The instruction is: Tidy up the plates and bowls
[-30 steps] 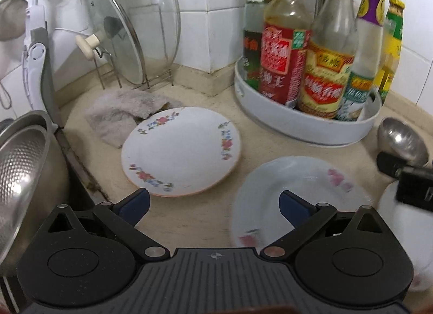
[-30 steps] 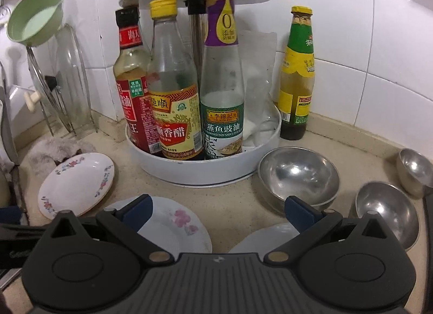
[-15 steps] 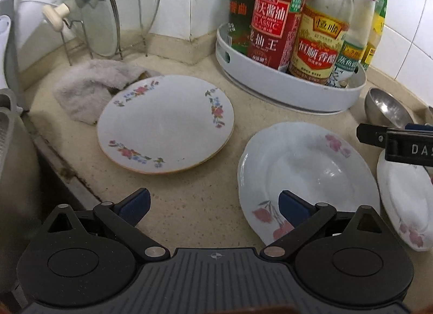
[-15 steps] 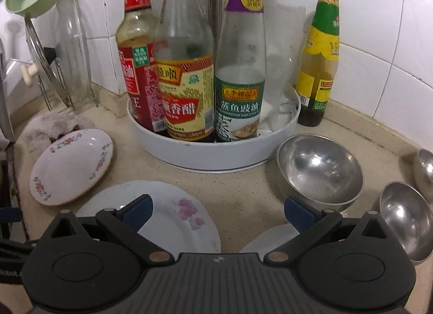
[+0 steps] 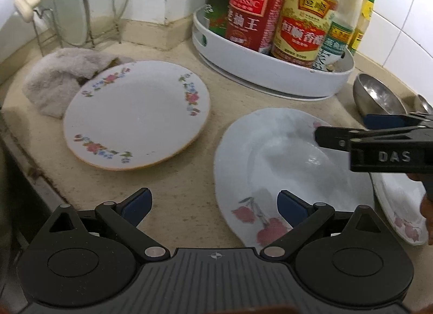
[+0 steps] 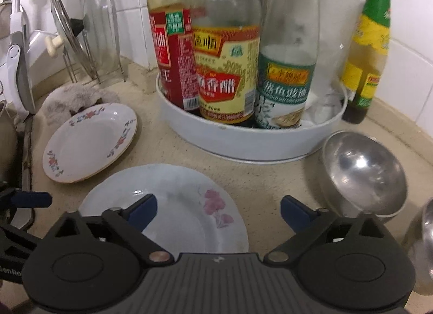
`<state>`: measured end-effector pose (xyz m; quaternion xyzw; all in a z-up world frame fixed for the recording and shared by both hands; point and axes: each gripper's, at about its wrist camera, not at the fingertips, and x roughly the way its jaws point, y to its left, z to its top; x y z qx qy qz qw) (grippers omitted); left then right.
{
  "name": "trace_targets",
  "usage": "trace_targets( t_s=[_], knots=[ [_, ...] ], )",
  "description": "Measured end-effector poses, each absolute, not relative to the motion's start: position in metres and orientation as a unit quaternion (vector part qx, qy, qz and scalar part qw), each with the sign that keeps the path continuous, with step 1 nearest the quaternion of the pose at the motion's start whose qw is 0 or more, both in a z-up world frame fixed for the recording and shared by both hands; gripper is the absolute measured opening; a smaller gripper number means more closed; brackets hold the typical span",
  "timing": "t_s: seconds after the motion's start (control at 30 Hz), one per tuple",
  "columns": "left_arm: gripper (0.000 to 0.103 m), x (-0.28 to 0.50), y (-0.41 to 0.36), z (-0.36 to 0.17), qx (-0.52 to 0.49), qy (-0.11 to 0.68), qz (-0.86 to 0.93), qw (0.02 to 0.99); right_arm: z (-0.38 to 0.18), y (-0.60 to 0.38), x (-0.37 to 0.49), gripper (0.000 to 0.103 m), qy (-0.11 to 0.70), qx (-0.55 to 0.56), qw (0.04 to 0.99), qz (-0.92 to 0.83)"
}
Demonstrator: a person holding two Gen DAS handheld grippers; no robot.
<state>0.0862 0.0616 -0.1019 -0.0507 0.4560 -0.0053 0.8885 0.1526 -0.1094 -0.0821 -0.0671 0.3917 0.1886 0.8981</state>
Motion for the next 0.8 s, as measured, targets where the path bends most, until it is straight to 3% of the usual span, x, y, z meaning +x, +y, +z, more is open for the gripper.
trace_targets(
  t_s=[0.17,0.3,0.8],
  knots=[
    [0.099,0.089,0.053,-0.108,-0.05,0.464,-0.02,0.884,-0.092,-0.114,0.162,0.079,0.422,-0.048,0.882,0.202],
    [0.099,0.09,0.049,-0.108,-0.047,0.461,-0.022,0.886,-0.101,-0.117,0.169,0.06,0.454,-0.026,0.861,0.226],
    [0.092,0.089,0.044,-0.108,-0.029,0.457,-0.039,0.888,-0.099,-0.12,0.173,0.059,0.466,-0.014,0.848,0.251]
  ],
)
